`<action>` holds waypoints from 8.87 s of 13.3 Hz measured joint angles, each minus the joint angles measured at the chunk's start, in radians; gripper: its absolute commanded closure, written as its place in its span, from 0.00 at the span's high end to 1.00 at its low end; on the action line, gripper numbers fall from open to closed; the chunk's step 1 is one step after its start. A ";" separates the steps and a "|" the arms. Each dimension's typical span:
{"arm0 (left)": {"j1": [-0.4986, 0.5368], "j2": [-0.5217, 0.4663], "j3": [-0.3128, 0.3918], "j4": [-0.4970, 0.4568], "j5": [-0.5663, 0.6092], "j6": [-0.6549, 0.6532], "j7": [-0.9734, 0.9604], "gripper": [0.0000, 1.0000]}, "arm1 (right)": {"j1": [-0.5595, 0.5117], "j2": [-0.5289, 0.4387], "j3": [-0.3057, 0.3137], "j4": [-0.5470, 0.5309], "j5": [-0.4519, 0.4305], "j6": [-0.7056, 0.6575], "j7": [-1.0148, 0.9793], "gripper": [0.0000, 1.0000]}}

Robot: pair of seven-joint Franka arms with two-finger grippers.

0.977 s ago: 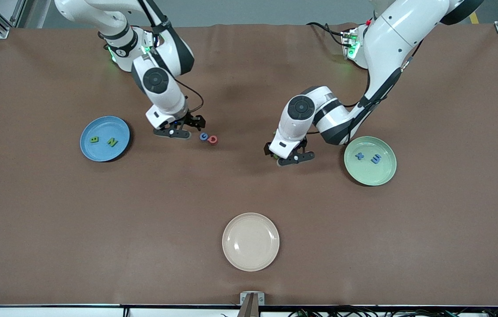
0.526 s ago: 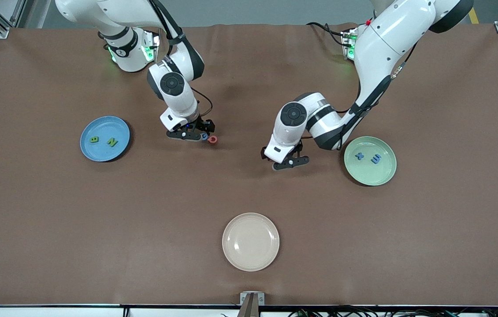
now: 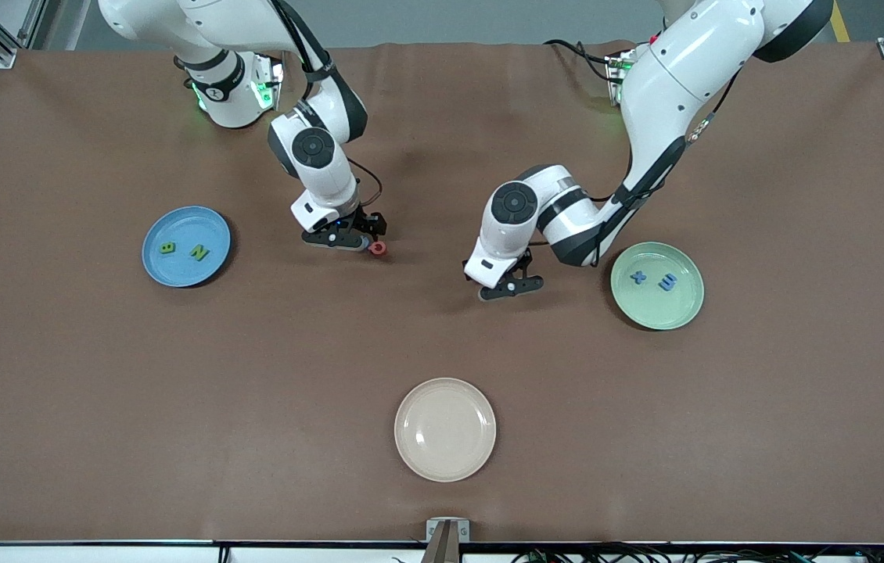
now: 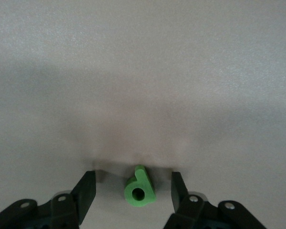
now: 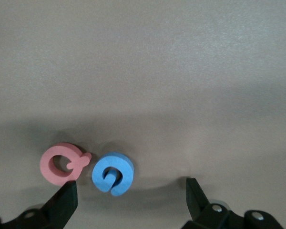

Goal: Sort uppercase to blue plate, lowercase to green plate
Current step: 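Grasp green d with the left gripper while the right gripper grasps blue c, then drop d on green plate with the left gripper while the right gripper drops c, then grasp green n with the left gripper while the right gripper reaches pink Q, then drop n on green plate with the left gripper while the right gripper grasps Q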

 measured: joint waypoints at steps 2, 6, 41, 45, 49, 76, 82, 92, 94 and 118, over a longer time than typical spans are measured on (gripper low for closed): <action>-0.004 0.005 0.000 0.000 0.000 0.000 0.000 0.56 | 0.002 0.007 0.000 0.002 0.000 0.007 0.000 0.99; -0.006 0.002 -0.001 0.003 0.000 -0.008 0.000 0.36 | 0.002 0.009 -0.004 0.008 0.000 0.007 -0.001 0.97; 0.954 -0.265 -0.337 -0.480 0.169 -0.066 0.597 0.11 | 0.002 0.011 -0.016 0.050 -0.001 -0.044 0.004 0.14; 0.959 -0.265 -0.337 -0.490 0.170 -0.061 0.613 0.95 | -0.014 0.003 -0.021 0.051 -0.001 -0.052 -0.009 0.00; 0.965 -0.266 -0.364 -0.489 0.170 -0.047 0.628 1.00 | -0.160 -0.010 -0.030 0.058 -0.001 -0.135 -0.243 0.00; 0.137 -0.087 -0.172 -0.299 0.185 0.122 -0.152 0.60 | -0.479 -0.286 -0.002 -0.127 -0.070 -0.274 -0.597 1.00; 0.135 -0.086 -0.174 -0.283 0.196 0.125 -0.152 0.34 | -0.207 -0.139 0.002 0.068 0.003 -0.269 -0.238 1.00; 0.152 -0.089 -0.166 -0.267 0.197 0.124 -0.152 0.04 | -0.098 0.103 0.001 0.200 0.005 -0.084 -0.058 1.00; 0.181 -0.107 -0.167 -0.269 0.199 0.121 -0.143 0.03 | -0.086 0.103 0.001 0.202 0.005 -0.084 -0.050 0.96; 1.069 -0.012 -0.466 -0.345 0.508 -0.077 0.343 0.99 | -0.352 -0.120 -0.037 0.188 -0.002 -0.495 -0.542 0.00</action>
